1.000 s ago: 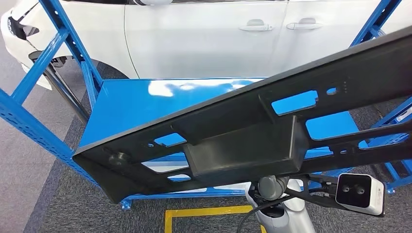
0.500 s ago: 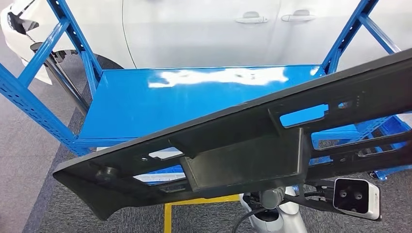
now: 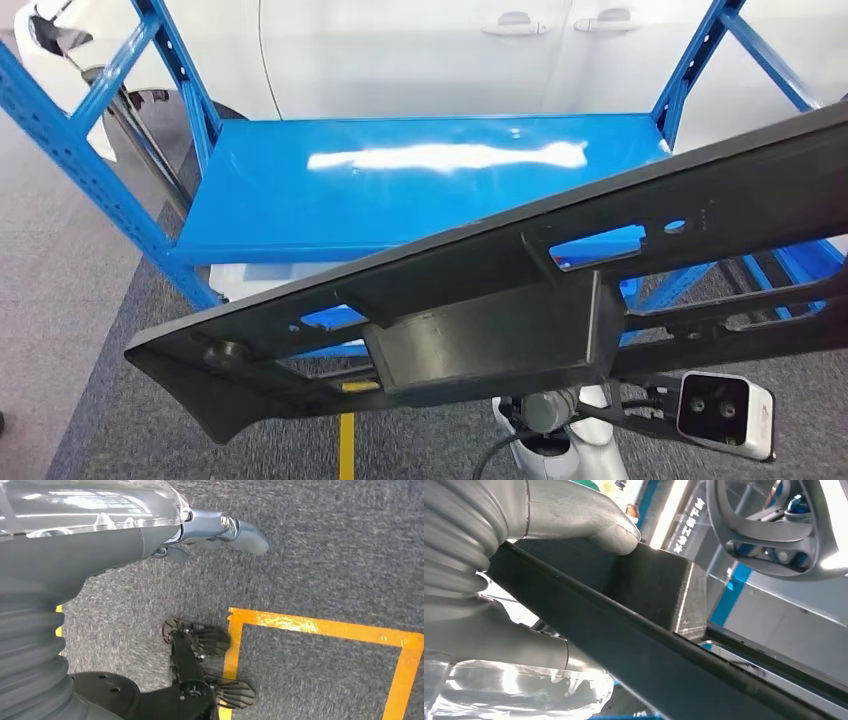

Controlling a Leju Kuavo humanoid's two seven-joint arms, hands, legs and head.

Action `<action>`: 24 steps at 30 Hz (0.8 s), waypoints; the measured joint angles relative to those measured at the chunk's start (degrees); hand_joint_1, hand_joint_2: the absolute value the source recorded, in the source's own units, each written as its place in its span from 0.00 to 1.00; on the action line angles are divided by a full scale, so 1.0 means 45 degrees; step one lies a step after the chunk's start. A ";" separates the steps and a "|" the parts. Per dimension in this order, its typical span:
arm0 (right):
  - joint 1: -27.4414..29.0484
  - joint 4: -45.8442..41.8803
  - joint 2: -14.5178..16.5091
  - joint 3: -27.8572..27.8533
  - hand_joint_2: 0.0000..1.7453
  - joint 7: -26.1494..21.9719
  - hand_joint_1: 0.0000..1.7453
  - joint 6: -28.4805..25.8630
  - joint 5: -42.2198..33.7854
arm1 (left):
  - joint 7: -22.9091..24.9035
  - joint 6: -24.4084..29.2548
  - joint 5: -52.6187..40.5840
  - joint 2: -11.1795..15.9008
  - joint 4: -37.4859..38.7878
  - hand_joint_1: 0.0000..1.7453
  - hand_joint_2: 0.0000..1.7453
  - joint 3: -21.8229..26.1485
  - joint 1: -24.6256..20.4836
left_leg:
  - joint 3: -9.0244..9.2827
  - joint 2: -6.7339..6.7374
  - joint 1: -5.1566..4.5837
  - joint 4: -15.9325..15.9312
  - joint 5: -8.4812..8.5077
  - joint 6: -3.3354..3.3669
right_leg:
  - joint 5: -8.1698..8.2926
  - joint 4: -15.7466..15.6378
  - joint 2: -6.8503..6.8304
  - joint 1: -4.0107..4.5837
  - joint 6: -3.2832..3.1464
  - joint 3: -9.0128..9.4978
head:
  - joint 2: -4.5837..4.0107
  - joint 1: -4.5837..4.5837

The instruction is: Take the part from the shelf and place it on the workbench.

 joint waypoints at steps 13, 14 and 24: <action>0.0033 0.0721 -0.0061 -0.0260 1.00 0.0000 1.00 -0.0380 0.0310 | 0.0373 0.0307 0.0063 0.0000 -0.0003 0.00 1.00 0.0007 0.0262 | -0.1102 0.0067 0.0033 0.0005 0.1099 -0.0002 | -0.1471 -0.0115 0.0062 -0.0068 0.0094 0.1660 | 0.0000 -0.0001; 0.0043 0.0748 -0.0062 -0.0305 1.00 0.0000 1.00 -0.0386 0.0374 | 0.0468 0.0367 0.0096 0.0037 -0.0003 0.00 1.00 0.0015 0.0292 | -0.1112 0.0066 0.0032 -0.0002 0.1153 -0.0078 | -0.1464 -0.0176 0.0064 -0.0025 0.0017 0.1669 | 0.0000 -0.0002; 0.0300 0.0857 -0.0442 -0.0900 1.00 0.0000 1.00 0.0114 -0.0626 | 0.0998 0.0774 0.0359 0.0319 -0.0003 0.00 1.00 0.0187 0.0678 | -0.1886 0.0052 0.0063 0.3068 -0.0666 -0.0367 | -0.0758 -0.0212 -0.0037 0.0079 -0.0535 0.0782 | 0.0000 -0.0004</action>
